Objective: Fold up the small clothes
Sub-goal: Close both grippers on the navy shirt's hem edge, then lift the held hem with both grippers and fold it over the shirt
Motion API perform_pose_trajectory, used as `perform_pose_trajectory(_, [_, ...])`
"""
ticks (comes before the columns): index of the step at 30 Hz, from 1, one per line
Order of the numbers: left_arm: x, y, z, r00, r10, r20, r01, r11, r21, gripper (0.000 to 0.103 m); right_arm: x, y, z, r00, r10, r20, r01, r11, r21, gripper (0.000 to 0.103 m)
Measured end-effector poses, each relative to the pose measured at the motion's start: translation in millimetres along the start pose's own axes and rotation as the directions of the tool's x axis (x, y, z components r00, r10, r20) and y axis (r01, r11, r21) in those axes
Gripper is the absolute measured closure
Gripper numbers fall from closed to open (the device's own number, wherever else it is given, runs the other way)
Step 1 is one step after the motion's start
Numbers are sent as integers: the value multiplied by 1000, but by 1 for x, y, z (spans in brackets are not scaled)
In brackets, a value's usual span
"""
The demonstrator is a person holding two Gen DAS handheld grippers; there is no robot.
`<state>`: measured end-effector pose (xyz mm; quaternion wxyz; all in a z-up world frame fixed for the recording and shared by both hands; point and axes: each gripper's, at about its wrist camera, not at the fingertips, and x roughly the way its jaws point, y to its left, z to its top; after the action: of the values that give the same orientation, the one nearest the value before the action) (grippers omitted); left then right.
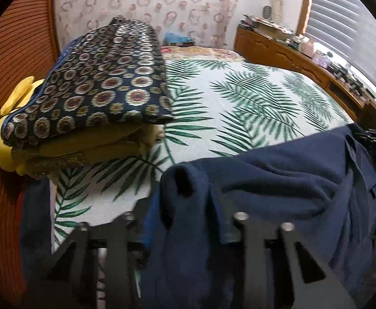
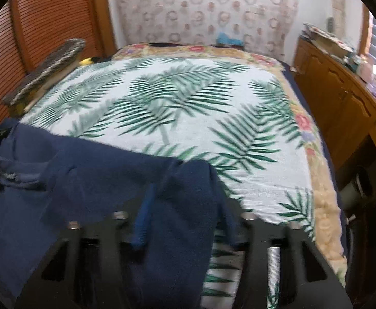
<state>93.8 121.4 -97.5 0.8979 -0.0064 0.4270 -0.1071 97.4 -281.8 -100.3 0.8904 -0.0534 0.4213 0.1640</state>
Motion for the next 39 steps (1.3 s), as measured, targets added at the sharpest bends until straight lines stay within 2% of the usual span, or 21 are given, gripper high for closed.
perform_pose_trajectory(1, [-1, -1, 0, 1000, -8, -1, 8, 1000, 0, 89, -1, 4, 0, 1000, 14, -8, -14, 1000, -18, 90])
perform_pose_trajectory(2, [-4, -2, 0, 1000, -17, 6, 17, 1000, -1, 94, -1, 9, -1, 1000, 17, -9, -17, 999, -36, 91])
perform_pose_trajectory(5, [-29, -12, -5, 996, -37, 83, 37, 999, -1, 96, -10, 22, -4, 999, 34, 14, -33, 997, -66, 93])
perform_pose_trajectory(7, [-58, -18, -11, 985, -60, 160, 63, 998, -13, 96, -30, 28, -6, 996, 58, 62, -54, 997, -60, 93])
perform_pose_trajectory(11, [-130, -34, -22, 947, -80, 312, 91, 996, -20, 96, -81, 37, -13, 980, 79, 181, -74, 997, -35, 94])
perform_pose_trajectory(15, [-190, -57, -25, 914, -51, 403, 33, 998, 50, 96, -139, 47, -15, 953, 73, 294, -67, 997, -30, 94])
perform_pose_trajectory(18, [-228, -63, -20, 885, -39, 464, 8, 998, 68, 96, -183, 53, -16, 929, 62, 366, -50, 998, -44, 94])
perform_pose_trajectory(22, [-273, -68, -12, 838, -70, 540, 25, 996, 90, 96, -230, 65, -9, 893, 56, 446, -25, 997, -74, 94])
perform_pose_trajectory(23, [-279, -68, -8, 831, -72, 551, 22, 995, 96, 96, -245, 69, -6, 879, 61, 474, -22, 996, -87, 94])
perform_pose_trajectory(26, [-311, -78, -1, 794, -63, 604, -25, 990, 136, 96, -278, 80, 2, 848, 73, 526, -9, 992, -124, 94])
perform_pose_trajectory(29, [-332, -79, 7, 768, -64, 637, -45, 987, 153, 96, -310, 95, 14, 817, 84, 571, 21, 984, -175, 94])
perform_pose_trajectory(34, [-366, -75, 26, 709, -57, 703, -82, 983, 162, 96, -356, 106, 38, 760, 70, 646, 94, 972, -217, 94])
perform_pose_trajectory(39, [-389, -71, 50, 646, -60, 761, -109, 979, 170, 96, -390, 101, 58, 707, 34, 706, 155, 967, -202, 94])
